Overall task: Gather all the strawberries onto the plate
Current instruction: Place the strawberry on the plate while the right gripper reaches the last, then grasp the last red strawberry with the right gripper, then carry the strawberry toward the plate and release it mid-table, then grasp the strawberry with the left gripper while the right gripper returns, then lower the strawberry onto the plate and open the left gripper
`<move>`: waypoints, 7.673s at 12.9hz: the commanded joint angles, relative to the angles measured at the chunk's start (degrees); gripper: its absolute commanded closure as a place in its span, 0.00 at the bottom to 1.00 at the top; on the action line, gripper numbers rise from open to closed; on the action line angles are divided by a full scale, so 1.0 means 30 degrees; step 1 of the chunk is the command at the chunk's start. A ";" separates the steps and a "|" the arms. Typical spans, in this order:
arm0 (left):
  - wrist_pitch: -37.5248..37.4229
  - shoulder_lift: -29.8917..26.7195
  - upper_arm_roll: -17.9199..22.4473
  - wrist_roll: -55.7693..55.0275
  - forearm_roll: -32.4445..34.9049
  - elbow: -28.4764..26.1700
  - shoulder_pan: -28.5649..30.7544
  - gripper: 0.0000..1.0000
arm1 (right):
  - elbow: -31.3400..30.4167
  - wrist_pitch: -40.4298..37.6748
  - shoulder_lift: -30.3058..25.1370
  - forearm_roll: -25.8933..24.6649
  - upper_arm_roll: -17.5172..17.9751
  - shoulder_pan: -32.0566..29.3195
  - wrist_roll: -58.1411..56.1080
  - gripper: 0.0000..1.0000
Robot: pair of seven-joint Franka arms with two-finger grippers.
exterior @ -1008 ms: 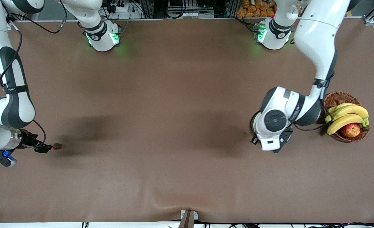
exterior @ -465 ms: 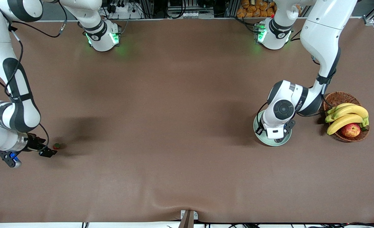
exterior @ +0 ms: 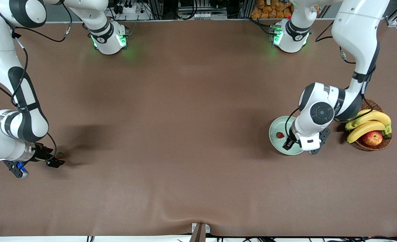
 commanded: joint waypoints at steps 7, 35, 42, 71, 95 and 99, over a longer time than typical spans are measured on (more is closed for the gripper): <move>-0.3598 0.0653 -0.2972 -0.1080 -0.0759 0.5612 -0.1220 0.00 | -0.0307 0.0220 0.0193 0.0300 0.0348 -0.0613 -0.0320 0.92; -0.4682 0.2123 -0.2972 -0.2901 -0.0791 0.8607 -0.1576 0.00 | -0.0160 0.4810 0.0336 -0.0022 0.4929 1.4722 -0.1873 1.00; -0.4711 0.2416 -0.2972 -0.5011 -0.1465 0.8433 -0.1957 0.00 | -0.0101 0.5963 0.1016 0.0036 0.2986 1.7405 -0.1873 0.00; -0.1781 0.7777 -0.2767 -0.7677 0.4278 0.8138 -0.9750 0.78 | -0.0805 -1.4868 -1.5334 0.3548 -0.4338 0.5948 -0.8410 0.00; -0.2549 0.2968 -0.3587 0.9696 -0.0088 0.2689 0.4312 0.78 | 0.1218 -1.6098 -1.4807 0.2001 -0.4105 0.8552 -0.7147 0.00; -0.1810 0.3267 -0.3558 0.9696 -0.0058 0.2690 0.4312 0.18 | 0.1130 -1.6128 -1.4661 0.2116 -0.4105 0.8526 -0.7204 0.00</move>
